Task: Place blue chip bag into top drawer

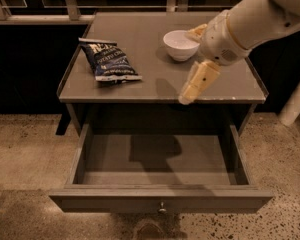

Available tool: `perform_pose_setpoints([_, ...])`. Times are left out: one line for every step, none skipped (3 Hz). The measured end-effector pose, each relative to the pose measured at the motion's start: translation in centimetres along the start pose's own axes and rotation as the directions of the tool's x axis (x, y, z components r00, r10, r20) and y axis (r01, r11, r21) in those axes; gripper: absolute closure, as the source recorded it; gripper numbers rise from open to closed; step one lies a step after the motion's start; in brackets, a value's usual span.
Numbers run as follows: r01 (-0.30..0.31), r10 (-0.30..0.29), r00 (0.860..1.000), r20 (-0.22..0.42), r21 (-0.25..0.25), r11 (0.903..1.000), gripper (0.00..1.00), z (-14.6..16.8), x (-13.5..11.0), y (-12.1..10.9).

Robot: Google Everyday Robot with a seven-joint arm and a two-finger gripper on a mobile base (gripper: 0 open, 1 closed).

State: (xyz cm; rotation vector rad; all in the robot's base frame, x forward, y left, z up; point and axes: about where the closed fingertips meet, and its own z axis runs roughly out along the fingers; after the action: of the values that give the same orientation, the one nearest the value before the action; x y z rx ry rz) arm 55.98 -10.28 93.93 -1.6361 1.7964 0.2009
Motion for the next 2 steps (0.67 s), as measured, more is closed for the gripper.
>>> perform_pose_setpoints([0.025,-0.028,0.997,0.067,0.052,0.9983,0.00,4.1,-3.8,-2.1])
perform_pose_setpoints([0.050,-0.055,0.994,0.092,0.058,0.9971,0.00,8.4,-6.7,-3.9])
